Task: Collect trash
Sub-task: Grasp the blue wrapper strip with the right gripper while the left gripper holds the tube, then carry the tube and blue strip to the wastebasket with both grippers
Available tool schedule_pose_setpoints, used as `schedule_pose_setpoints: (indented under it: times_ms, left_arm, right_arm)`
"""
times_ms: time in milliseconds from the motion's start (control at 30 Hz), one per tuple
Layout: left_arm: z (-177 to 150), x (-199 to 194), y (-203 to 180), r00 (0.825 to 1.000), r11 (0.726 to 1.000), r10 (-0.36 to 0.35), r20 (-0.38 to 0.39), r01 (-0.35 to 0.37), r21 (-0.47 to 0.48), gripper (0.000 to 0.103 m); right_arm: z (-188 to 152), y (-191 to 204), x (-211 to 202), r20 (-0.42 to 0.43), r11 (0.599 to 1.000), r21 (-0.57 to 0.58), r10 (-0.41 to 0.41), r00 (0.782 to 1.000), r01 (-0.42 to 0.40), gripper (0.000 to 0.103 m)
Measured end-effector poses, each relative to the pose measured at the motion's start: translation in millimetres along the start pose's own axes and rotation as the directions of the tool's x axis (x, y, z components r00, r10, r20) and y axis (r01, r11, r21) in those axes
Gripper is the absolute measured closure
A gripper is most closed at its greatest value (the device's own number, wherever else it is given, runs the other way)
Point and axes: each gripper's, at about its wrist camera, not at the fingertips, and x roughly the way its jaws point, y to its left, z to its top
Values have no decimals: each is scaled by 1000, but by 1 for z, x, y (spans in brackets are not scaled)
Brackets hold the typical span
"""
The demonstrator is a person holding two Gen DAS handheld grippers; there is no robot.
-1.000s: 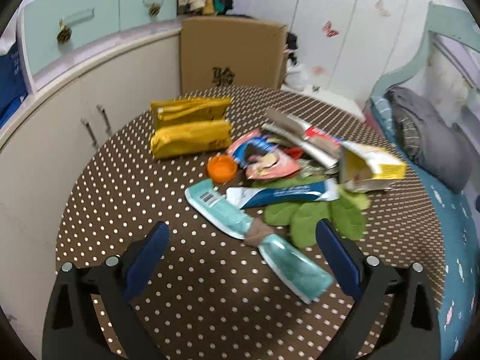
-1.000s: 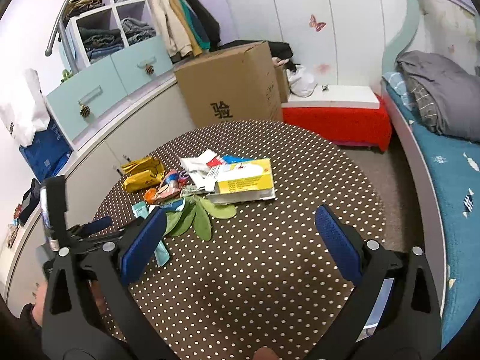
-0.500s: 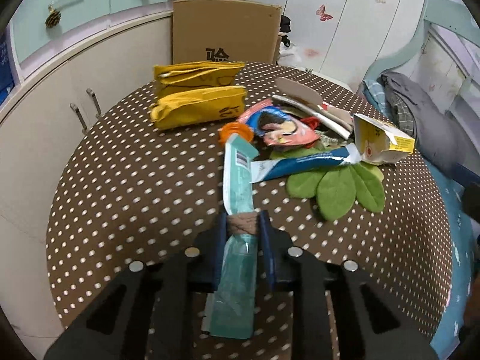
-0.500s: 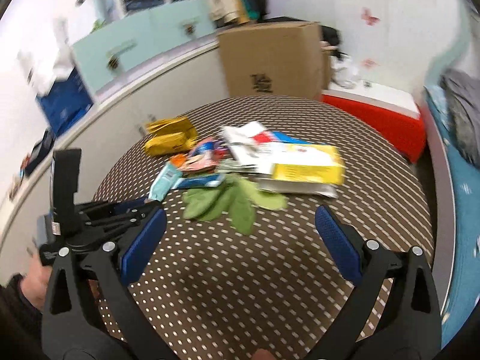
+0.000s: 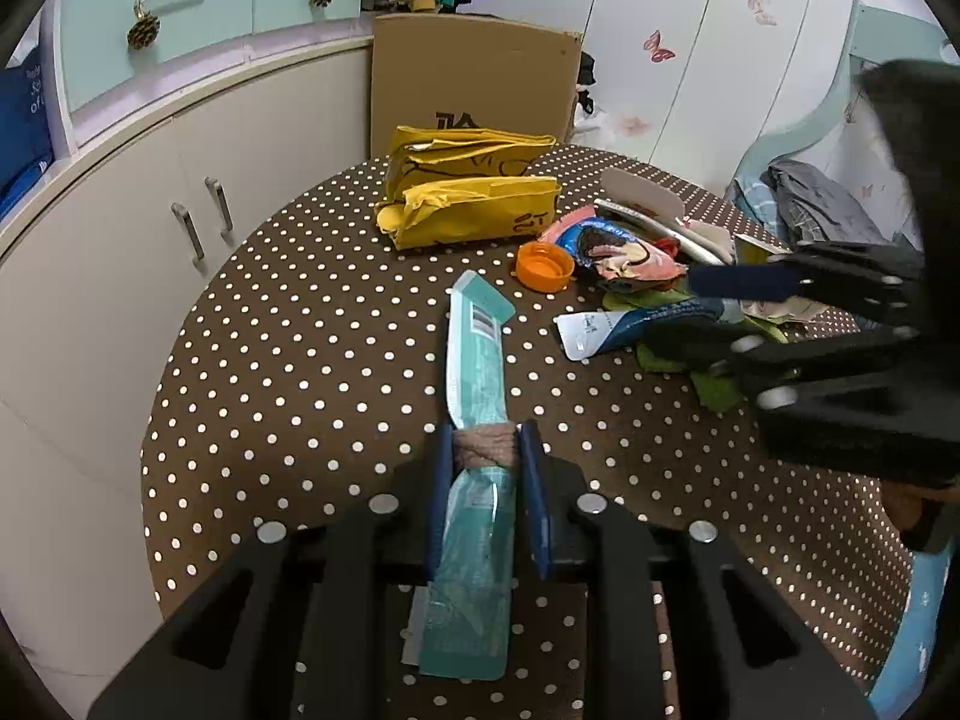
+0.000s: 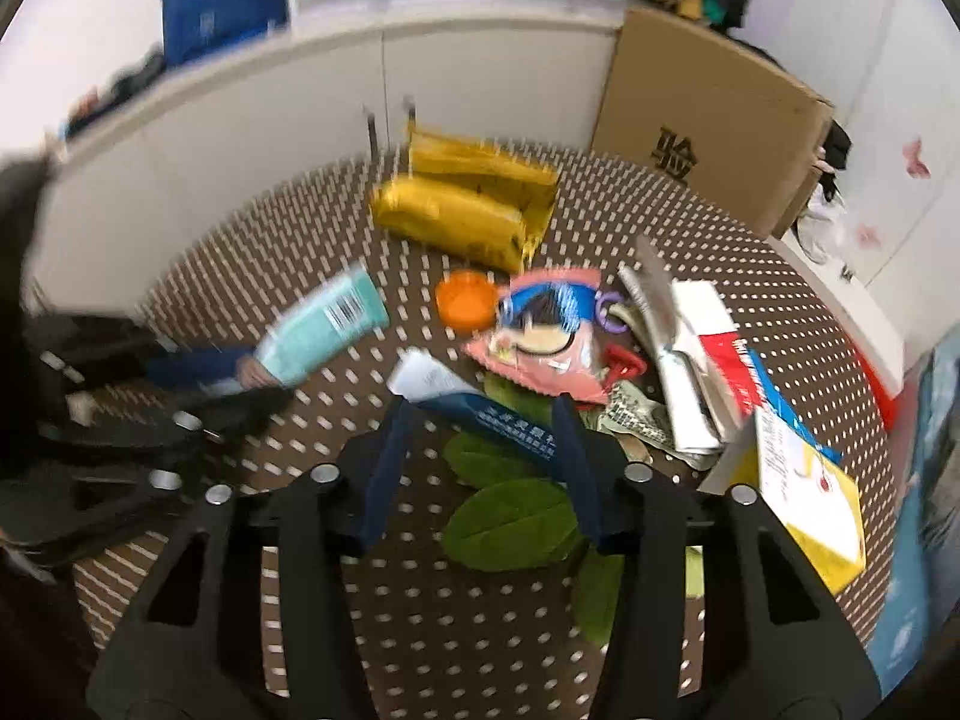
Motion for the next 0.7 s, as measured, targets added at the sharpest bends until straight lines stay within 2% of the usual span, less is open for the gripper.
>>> schedule_pose_setpoints:
  times_ms: [100, 167, 233, 300, 433, 467, 500, 700]
  left_arm:
    - [-3, -2, -2, 1000, 1000, -17, 5, 17, -7, 79]
    - [-4, -3, 1, 999, 999, -36, 9, 36, -22, 78]
    - [-4, -3, 2, 999, 999, -39, 10, 39, -17, 78]
    - [-4, -2, 2, 999, 999, -33, 9, 33, -6, 77]
    - [-3, -2, -3, 1000, 1000, -16, 7, 15, 23, 77]
    - [-3, -2, -3, 1000, 1000, -13, 8, 13, 24, 82]
    - [-3, -3, -3, 1000, 1000, -15, 8, 15, 20, 82]
    - [-5, -8, 1, 998, 998, -60, -12, 60, 1, 82]
  right_arm:
    - [-4, -4, 16, -54, 1000, -19, -25, 998, 24, 62]
    - [-6, -8, 17, -46, 1000, 8, -10, 999, 10, 69]
    - [-7, -7, 15, -44, 1000, 19, -12, 999, 13, 81]
    - [-7, -4, 11, -42, 999, 35, 24, 999, -22, 88]
    - [-14, 1, 4, -27, 995, 82, 65, 998, -62, 90]
    - [-15, 1, 3, -21, 992, 102, 74, 997, -71, 90]
    - [-18, 0, 1, -10, 988, 130, 89, 996, -87, 90]
    - [-35, -2, -23, 41, 971, 201, 126, 991, -132, 91]
